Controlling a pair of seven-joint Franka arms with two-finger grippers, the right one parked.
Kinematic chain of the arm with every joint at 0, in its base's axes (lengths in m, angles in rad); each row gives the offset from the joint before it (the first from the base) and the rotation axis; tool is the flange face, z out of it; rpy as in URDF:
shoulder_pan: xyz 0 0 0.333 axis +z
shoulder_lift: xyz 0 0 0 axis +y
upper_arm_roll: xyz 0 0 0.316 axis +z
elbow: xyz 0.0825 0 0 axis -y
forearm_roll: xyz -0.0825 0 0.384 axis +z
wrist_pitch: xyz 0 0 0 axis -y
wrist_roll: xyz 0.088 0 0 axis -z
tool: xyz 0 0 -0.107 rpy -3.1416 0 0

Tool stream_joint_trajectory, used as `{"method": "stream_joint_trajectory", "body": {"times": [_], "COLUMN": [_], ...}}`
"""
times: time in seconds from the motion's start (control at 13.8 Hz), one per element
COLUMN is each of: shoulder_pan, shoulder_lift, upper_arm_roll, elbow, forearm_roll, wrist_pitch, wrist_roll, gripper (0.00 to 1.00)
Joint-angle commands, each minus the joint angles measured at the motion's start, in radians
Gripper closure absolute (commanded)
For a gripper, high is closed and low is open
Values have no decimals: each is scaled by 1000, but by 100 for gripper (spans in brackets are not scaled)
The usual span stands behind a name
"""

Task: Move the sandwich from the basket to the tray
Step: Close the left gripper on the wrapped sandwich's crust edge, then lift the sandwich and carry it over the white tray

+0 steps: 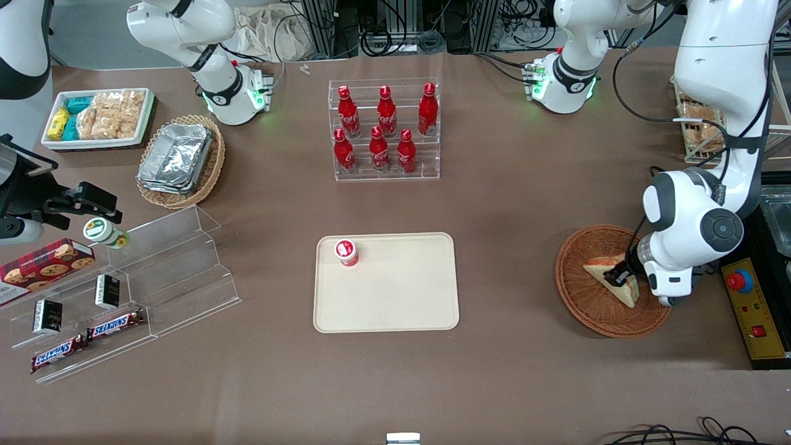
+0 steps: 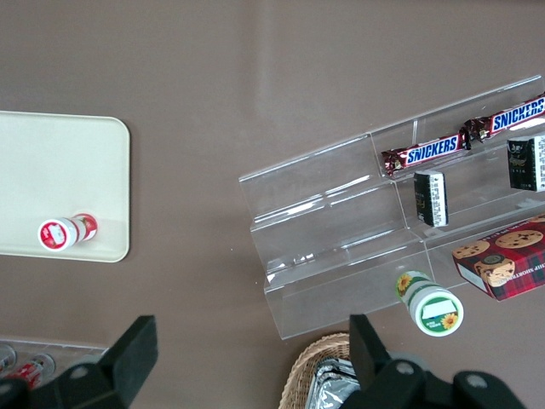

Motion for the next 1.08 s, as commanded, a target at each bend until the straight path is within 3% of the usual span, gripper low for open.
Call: {"method": "stream_joint_trajectory", "body": {"times": [0.0, 0.29, 0.51, 0.72, 1.01], "shoulder_pan": [-6, -8, -6, -41, -178], "shoulder_lift": [-67, -241, -275, -270, -149], "upper_arm_roll": [-1, -67, -237, -359, -420], "elbow": [10, 77, 109, 108, 152], "forearm_roll": [14, -9, -18, -60, 24], "wrist_pitch": [-25, -394, -499, -412, -260], "wrist_roll": [43, 336, 349, 308, 77], "gripper": [100, 100, 100, 100, 100]}}
